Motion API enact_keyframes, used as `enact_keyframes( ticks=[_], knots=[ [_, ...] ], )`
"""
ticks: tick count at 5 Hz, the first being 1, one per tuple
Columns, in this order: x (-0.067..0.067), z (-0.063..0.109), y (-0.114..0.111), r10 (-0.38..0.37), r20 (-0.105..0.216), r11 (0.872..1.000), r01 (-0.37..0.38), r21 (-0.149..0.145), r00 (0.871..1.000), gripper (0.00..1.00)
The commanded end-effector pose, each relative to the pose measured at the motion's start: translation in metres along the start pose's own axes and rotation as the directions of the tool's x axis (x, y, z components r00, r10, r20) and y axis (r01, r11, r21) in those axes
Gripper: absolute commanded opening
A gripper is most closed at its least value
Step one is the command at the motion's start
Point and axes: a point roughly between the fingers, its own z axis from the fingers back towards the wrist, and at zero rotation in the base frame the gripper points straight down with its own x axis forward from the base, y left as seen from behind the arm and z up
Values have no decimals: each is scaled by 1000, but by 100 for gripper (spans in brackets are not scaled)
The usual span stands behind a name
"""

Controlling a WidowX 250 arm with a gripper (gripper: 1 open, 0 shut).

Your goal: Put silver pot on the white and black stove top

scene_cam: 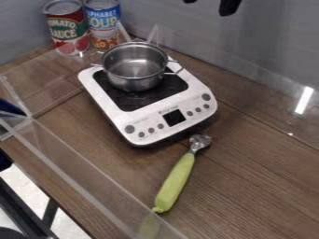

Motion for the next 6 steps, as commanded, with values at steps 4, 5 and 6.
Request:
enact_keyframes(
  ticks=[4,5,6],
  knots=[
    [-25,27,7,-9,33,1000,8,29,999,100],
    [-21,26,3,-74,19,996,73,47,997,100],
    [-17,23,1,-135,4,989,134,59,991,100]
  ],
)
